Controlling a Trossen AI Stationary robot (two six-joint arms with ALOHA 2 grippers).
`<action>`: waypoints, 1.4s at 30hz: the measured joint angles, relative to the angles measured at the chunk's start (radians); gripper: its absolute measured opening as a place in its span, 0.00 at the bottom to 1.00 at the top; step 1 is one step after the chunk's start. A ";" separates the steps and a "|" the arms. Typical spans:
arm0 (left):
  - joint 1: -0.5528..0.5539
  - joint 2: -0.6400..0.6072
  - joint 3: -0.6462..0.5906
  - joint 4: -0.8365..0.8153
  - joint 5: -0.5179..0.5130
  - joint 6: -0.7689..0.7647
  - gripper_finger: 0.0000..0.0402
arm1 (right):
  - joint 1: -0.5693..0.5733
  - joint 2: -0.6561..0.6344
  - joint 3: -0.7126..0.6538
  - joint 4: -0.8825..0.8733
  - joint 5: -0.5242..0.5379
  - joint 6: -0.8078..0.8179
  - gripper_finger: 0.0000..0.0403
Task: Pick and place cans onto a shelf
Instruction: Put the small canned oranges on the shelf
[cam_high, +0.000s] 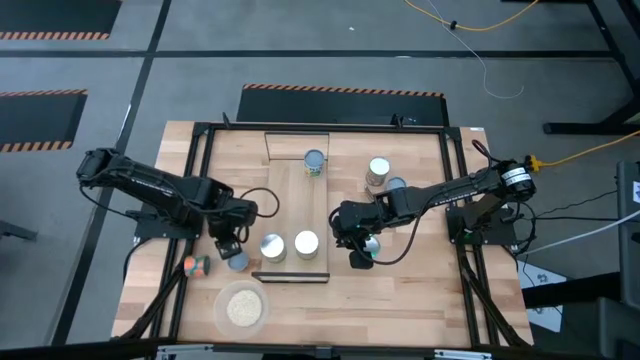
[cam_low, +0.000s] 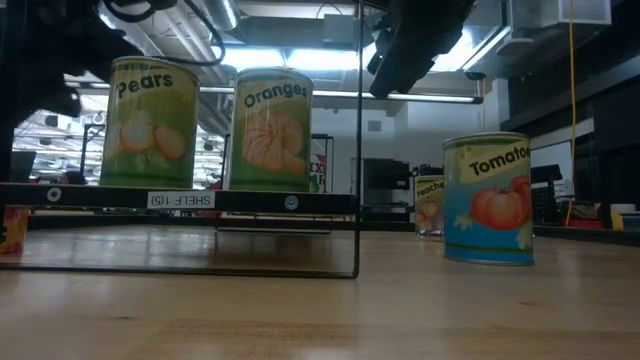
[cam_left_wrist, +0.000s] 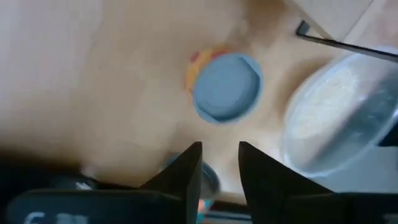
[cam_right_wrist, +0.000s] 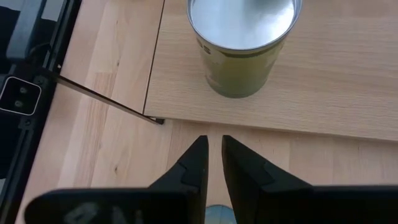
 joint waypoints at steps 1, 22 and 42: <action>0.000 0.003 0.000 0.000 0.015 -0.031 0.27 | 0.000 0.000 0.000 0.000 0.000 -0.001 0.13; -0.288 0.030 -0.001 0.255 0.077 -0.011 0.31 | 0.034 0.000 0.000 -0.001 0.000 -0.004 0.13; -0.505 0.357 -0.001 0.354 0.301 0.070 0.31 | 0.059 0.000 0.000 -0.001 0.002 -0.004 0.13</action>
